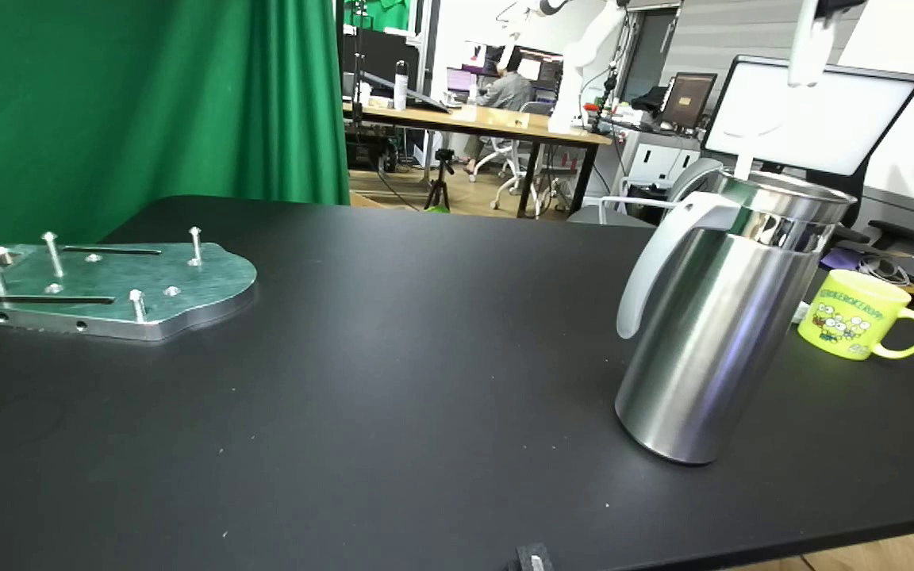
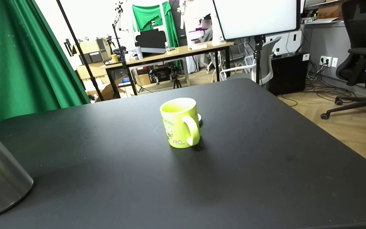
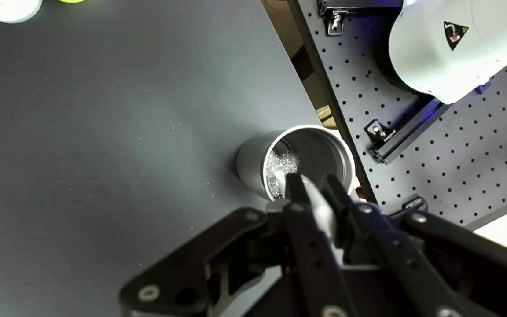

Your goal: Use the object to scrub the inside of the bottle

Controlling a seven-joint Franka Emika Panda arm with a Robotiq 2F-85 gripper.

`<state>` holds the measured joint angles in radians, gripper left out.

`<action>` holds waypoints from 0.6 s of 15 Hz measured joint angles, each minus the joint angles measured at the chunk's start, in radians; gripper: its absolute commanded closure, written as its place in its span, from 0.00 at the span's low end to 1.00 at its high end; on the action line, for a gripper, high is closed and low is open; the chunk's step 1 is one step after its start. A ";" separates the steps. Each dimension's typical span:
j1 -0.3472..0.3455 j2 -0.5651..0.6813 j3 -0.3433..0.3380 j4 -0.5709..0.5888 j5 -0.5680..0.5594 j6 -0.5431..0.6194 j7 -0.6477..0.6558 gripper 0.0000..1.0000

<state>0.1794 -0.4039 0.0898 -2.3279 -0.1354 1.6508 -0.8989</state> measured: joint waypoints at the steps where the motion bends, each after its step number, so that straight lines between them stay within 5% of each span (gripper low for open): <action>1: 0.003 -0.015 0.000 0.000 0.000 -0.003 0.000 0.96; 2: 0.005 -0.028 0.001 0.000 0.000 -0.006 0.000 0.60; 3: 0.007 -0.039 0.001 0.000 0.000 -0.010 0.000 0.60; 9: 0.009 -0.065 -0.003 0.000 0.000 -0.022 0.000 0.19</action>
<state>0.1882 -0.4686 0.0871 -2.3280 -0.1352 1.6291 -0.8989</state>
